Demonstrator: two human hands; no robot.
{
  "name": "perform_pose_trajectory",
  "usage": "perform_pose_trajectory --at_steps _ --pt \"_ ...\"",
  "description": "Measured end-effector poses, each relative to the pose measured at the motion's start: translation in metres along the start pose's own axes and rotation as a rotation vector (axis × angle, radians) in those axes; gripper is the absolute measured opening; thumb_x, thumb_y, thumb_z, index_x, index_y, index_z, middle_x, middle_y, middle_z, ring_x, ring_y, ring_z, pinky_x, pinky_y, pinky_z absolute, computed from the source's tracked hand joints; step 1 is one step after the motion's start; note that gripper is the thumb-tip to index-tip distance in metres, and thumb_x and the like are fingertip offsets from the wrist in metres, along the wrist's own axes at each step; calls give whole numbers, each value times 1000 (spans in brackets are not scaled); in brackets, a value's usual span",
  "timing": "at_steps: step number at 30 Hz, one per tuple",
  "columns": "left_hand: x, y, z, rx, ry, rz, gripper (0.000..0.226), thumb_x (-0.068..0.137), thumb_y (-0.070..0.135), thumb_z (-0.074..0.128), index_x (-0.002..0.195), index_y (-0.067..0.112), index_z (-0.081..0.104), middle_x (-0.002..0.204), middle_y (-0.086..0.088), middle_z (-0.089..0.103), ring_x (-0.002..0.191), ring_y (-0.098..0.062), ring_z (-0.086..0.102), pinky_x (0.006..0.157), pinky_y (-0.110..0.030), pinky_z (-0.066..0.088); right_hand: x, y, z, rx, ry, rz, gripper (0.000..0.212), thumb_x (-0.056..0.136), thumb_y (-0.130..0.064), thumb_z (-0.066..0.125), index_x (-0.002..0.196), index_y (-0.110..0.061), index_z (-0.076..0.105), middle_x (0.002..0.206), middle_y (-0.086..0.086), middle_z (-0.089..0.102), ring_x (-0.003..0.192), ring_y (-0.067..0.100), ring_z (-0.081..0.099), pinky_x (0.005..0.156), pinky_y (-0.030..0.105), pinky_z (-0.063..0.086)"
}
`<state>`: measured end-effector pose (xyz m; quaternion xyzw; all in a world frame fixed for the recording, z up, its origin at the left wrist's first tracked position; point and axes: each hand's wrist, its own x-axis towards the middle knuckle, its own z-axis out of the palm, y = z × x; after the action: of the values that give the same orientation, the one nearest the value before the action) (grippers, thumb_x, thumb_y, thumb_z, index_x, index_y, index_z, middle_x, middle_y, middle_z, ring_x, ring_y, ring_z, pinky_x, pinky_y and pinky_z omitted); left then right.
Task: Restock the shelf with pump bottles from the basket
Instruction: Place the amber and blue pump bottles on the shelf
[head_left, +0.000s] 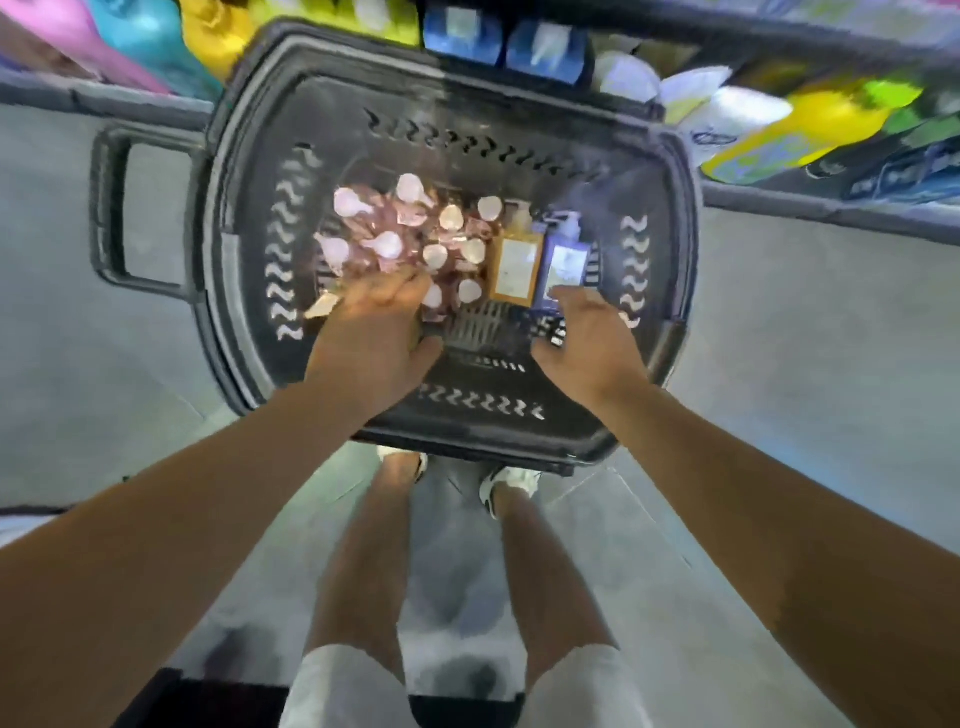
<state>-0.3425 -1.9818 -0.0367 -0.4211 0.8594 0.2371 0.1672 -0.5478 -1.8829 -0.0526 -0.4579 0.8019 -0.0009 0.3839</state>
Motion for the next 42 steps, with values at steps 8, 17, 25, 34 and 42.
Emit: perform_pose_trajectory --at_steps 8,17,25,34,42 --pt "89 -34 67 -45 -22 0 63 91 41 57 146 15 41 148 -9 46 134 -32 41 113 -43 32 122 23 66 63 65 77 49 83 -29 64 130 -17 52 126 8 55 114 24 56 94 34 49" --pt "139 -32 98 -118 85 87 60 93 33 56 147 14 40 153 -8 39 139 -29 35 114 -41 28 219 34 87 42 152 337 48 94 -60 46 106 -15 59 92 1 56 80 20 53 68 33 47" --pt "142 -21 110 -236 165 100 57 87 29 56 139 7 50 144 -15 49 134 -31 43 115 -44 32 227 34 90 230 192 335 36 90 -49 59 106 -17 66 93 0 64 83 18 61 66 26 47" --pt "132 30 98 -602 -72 -33 77 85 32 72 149 20 31 103 5 66 97 -18 65 88 -23 48 134 19 46 670 329 164 13 87 -23 69 75 -22 66 67 -12 67 66 6 65 62 17 52" --pt "132 16 100 -641 -103 -230 72 80 30 79 142 27 42 110 10 60 98 -9 58 91 -25 49 131 51 88 702 388 417 38 90 -33 61 125 -18 58 117 -5 62 109 12 57 98 32 47"
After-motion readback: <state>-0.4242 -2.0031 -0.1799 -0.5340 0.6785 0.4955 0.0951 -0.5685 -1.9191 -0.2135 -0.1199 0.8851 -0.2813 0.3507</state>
